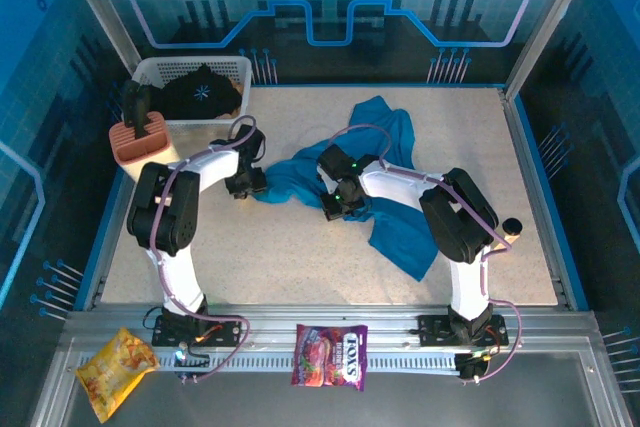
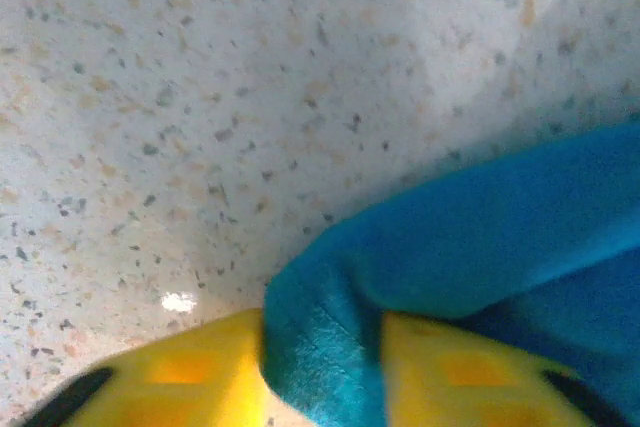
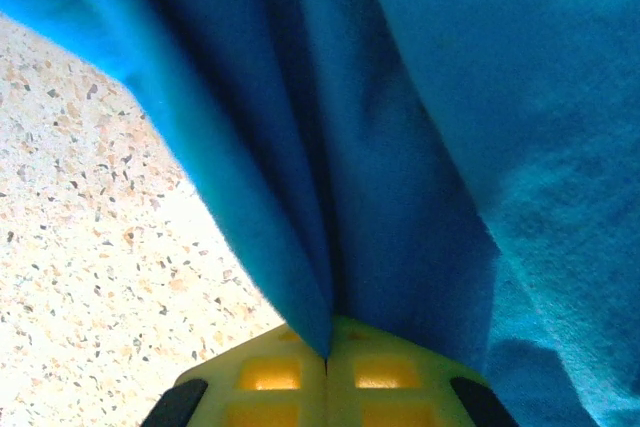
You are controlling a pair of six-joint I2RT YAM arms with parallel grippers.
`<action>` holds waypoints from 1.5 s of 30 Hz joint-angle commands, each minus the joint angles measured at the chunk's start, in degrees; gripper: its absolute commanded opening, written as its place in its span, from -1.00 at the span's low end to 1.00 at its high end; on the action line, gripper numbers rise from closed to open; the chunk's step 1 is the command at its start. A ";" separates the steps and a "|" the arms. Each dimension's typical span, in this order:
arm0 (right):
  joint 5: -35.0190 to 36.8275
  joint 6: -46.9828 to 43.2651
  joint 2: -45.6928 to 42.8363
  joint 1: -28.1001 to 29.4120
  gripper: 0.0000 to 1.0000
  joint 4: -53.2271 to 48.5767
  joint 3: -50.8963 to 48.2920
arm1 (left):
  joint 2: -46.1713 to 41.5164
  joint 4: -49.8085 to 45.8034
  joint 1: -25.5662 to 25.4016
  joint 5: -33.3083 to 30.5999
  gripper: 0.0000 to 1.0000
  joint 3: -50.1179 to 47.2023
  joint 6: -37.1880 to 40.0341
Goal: Fold and stack the t-shirts
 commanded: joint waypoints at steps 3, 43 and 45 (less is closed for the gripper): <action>-2.25 -0.23 -3.15 -0.44 -1.00 -0.86 -0.43 | 4.41 0.35 -0.23 -1.31 -1.00 2.91 1.23; -11.98 -11.21 -24.25 -4.11 -1.00 -9.69 -12.69 | -14.52 -14.27 -6.61 1.29 -1.00 13.41 7.23; -13.77 -11.20 -28.43 -2.88 -1.00 -9.90 -15.00 | -18.96 -17.31 -8.50 1.72 -1.00 13.77 7.28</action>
